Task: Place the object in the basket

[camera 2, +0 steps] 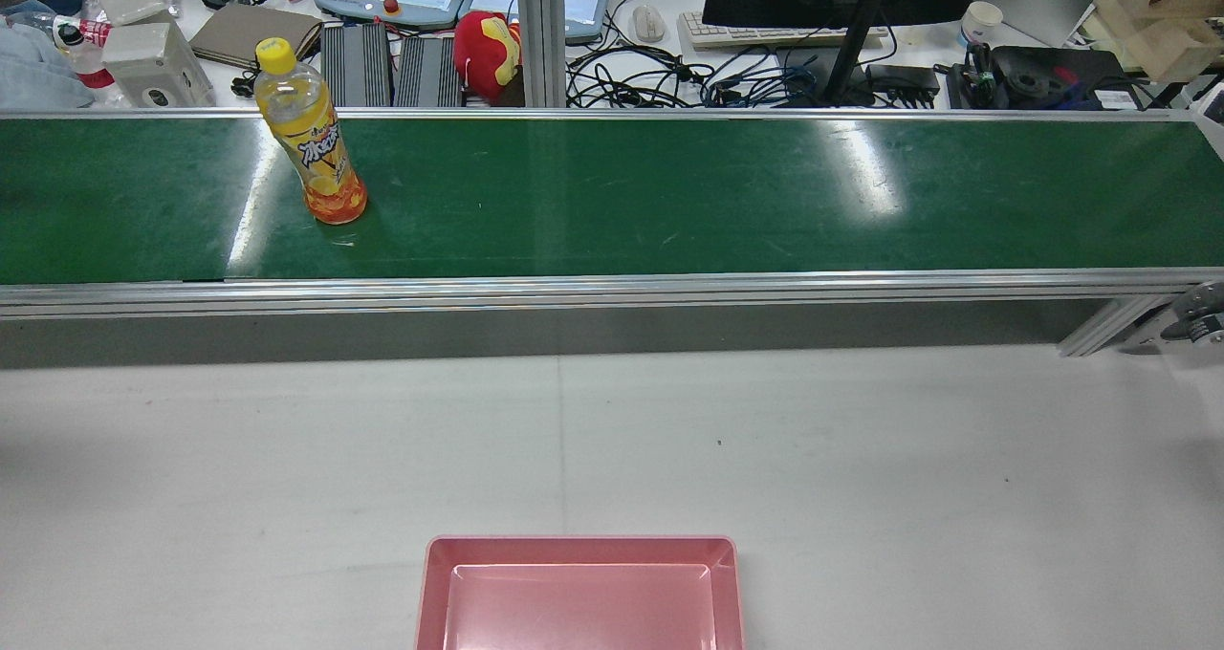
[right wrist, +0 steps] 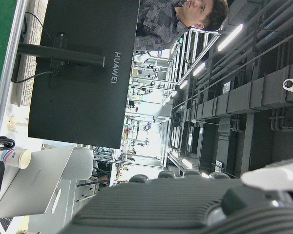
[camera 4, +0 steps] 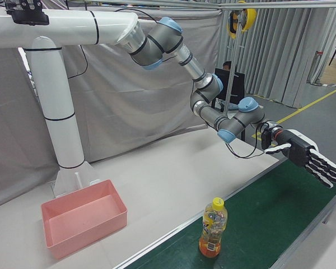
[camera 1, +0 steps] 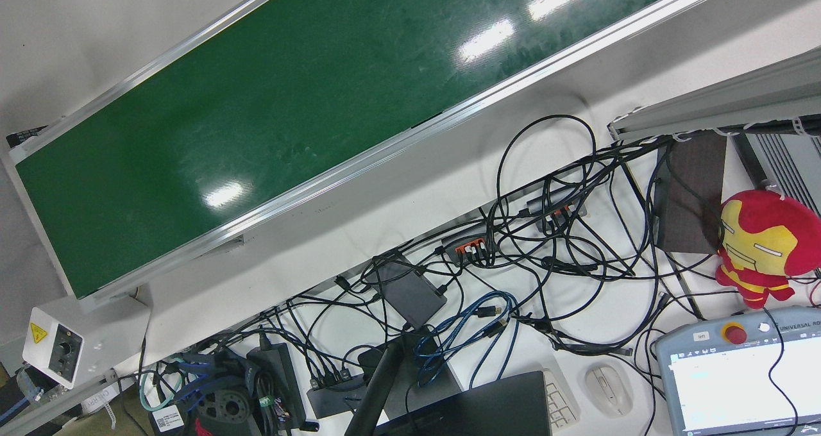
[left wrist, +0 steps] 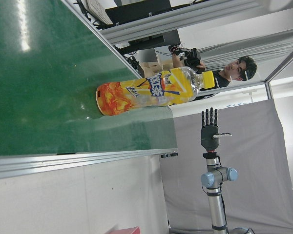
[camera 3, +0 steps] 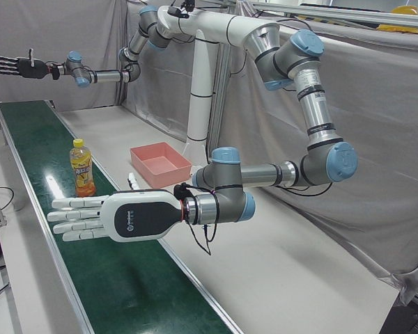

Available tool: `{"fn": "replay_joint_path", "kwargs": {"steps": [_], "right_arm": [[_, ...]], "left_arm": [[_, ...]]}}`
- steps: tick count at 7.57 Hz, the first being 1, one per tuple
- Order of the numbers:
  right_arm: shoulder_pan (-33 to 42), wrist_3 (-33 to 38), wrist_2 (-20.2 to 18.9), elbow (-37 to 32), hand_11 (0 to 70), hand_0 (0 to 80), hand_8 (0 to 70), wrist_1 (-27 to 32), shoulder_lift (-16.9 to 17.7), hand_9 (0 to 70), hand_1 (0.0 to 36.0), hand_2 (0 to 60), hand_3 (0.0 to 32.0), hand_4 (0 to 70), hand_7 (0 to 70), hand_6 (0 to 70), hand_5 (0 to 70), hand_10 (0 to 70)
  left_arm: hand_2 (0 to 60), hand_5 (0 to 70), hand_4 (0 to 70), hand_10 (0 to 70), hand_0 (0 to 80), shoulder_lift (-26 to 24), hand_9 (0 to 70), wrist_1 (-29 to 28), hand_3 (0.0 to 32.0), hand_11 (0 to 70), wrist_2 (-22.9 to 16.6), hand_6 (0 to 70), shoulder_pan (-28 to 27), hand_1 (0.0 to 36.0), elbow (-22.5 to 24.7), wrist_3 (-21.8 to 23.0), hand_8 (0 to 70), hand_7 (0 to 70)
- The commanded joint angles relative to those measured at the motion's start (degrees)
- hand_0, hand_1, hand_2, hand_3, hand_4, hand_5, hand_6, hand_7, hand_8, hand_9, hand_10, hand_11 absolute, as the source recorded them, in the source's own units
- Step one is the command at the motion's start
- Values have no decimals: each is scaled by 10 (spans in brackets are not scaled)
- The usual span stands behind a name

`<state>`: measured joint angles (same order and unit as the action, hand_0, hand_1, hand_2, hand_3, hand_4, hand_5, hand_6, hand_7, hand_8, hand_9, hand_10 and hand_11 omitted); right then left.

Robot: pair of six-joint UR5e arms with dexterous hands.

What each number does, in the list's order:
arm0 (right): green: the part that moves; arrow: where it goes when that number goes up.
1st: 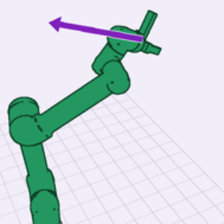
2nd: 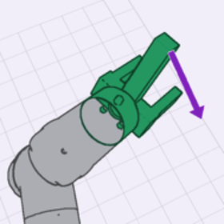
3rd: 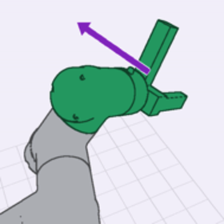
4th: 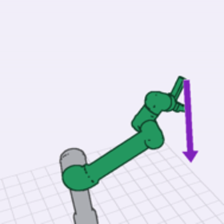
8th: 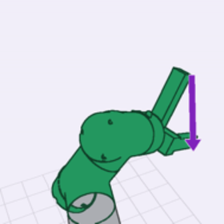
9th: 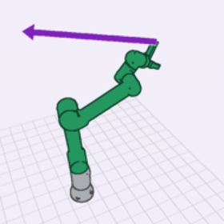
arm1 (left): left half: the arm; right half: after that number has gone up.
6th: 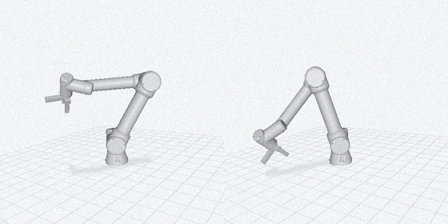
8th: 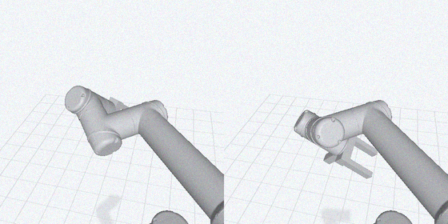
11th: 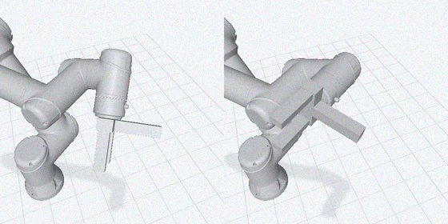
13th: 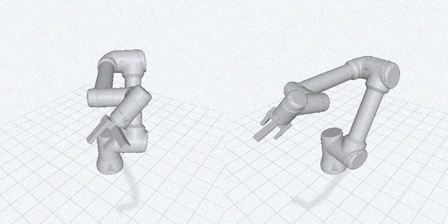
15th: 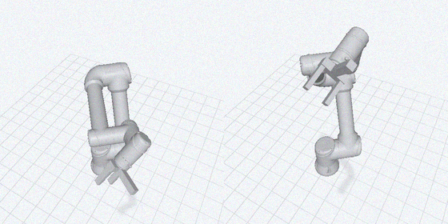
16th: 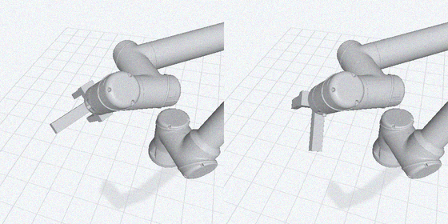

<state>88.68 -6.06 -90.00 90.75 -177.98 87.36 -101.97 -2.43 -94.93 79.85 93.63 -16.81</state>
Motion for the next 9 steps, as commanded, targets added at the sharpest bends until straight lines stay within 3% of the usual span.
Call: {"fn": "replay_joint_path", "kwargs": {"steps": [1, 3, 4, 5, 6, 7, 8, 9], "right_arm": [[0, 0, 0, 1, 0, 0, 0, 0, 0, 0, 0, 0, 0, 0, 0, 0, 0, 0], [0, 0, 0, 1, 0, 0, 0, 0, 0, 0, 0, 0, 0, 0, 0, 0, 0, 0], [0, 0, -1, 1, 0, 0, 0, 0, 0, 0, 0, 0, 0, 0, 0, 0, 0, 0], [0, 0, 0, 1, 0, 0, 0, 0, 0, 0, 0, 0, 0, 0, 0, 0, 0, 0], [0, 0, -1, 1, 0, 0, 0, 0, 0, 0, 0, 0, 0, 0, 0, 0, 0, 0], [0, 0, -1, 1, 0, 0, 0, 0, 0, 0, 0, 0, 0, 0, 0, 0, 0, 0], [0, 0, -1, 2, 0, 0, 0, 0, 0, 0, 0, 0, 0, 0, 0, 0, 0, 0], [0, 0, -1, 2, 0, 0, 0, 0, 0, 0, 0, 0, 0, 0, 0, 0, 0, 0]], "left_arm": [[0, 34, 20, 16, 596, 3, 0, 6, 18, 48, -5, 0, -8, 130, 3, -2, 0, 0], [0, 51, 13, 12, 578, 8, 0, 8, 16, 38, -6, 0, -9, 55, 5, -2, 0, 0], [0, 45, 0, 13, 584, 4, 0, 11, 30, 41, -5, 0, -23, 77, 9, -2, 0, 1], [0, 61, 0, 10, 636, 3, 0, 15, 30, 42, -5, 0, -29, 121, 23, -1, 0, 5], [0, 90, 31, 16, 724, 3, 0, 31, 10, 53, -5, 0, -55, 147, 46, 1, 0, 12], [0, 61, 22, 12, 755, 2, 0, 44, 18, 47, -1, 0, -83, 148, 78, -1, 0, 0], [0, 55, 30, 14, 793, -2, 0, 52, 16, 52, 28, 0, -115, 157, 88, 2, 0, 0], [0, 76, 58, 19, 800, -2, 0, 54, 4, 61, 84, 0, -160, 175, 89, 8, 0, 0]]}}
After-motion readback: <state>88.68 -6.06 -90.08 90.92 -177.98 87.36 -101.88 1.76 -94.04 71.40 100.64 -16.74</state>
